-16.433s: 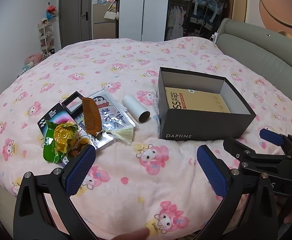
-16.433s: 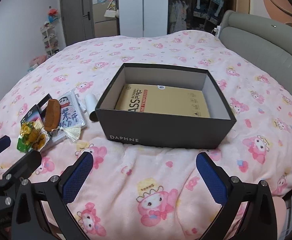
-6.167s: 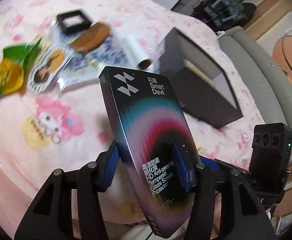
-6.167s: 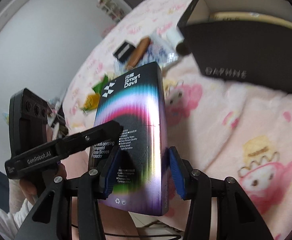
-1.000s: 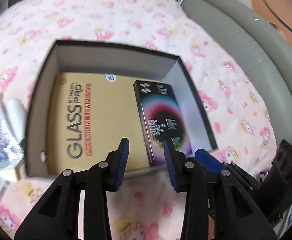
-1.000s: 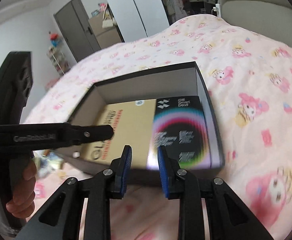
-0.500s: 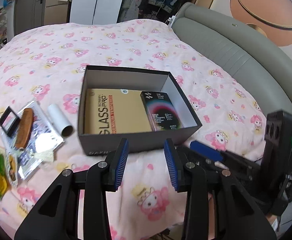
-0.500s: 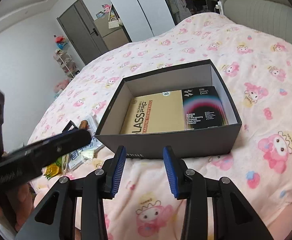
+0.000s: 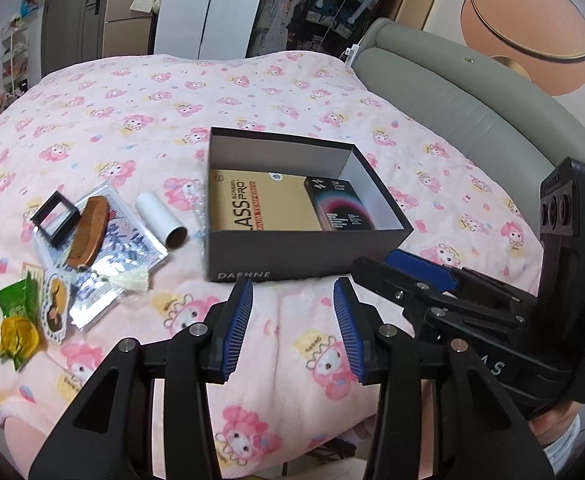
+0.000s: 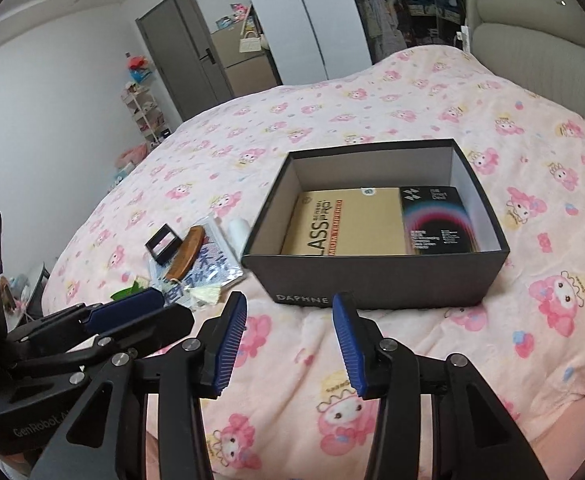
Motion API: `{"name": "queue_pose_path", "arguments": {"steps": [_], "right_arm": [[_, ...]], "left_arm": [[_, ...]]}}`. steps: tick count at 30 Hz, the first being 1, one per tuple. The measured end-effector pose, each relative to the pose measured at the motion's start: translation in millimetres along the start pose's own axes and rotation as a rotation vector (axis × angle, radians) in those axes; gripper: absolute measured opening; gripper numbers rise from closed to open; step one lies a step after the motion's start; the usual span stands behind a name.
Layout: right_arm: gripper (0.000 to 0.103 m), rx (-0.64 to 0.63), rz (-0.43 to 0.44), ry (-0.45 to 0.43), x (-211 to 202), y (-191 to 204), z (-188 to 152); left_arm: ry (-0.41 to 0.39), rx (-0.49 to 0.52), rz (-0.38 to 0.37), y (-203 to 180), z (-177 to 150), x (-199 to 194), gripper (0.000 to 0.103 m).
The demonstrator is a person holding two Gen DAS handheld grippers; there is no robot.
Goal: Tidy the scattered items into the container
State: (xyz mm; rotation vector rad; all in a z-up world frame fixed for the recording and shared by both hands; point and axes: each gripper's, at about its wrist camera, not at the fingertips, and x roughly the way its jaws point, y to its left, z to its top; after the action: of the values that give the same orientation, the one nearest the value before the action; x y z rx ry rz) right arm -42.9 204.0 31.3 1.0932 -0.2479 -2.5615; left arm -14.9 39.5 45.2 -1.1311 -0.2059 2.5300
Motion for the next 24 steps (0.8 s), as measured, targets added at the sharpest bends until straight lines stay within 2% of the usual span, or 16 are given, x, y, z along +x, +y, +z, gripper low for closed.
{"name": "queue_pose_path", "arguments": {"steps": [8,14,20,24], "right_arm": [[0.041,-0.067,0.015,-0.007,-1,41,-11],[0.041,-0.119,0.052,0.034,16,74,-19],[0.041,-0.197,0.077,0.094,50,106,-26],[0.041,-0.220,0.084,0.137,79,114,-28]], "left_arm": [[-0.038,-0.039,0.036,29,-18,-28,0.043],[-0.075,-0.149,0.084,67,-40,-40,0.043],[-0.077,-0.279,0.099,114,-56,-36,0.043],[-0.070,-0.356,0.097,146,-60,-15,0.043]]}}
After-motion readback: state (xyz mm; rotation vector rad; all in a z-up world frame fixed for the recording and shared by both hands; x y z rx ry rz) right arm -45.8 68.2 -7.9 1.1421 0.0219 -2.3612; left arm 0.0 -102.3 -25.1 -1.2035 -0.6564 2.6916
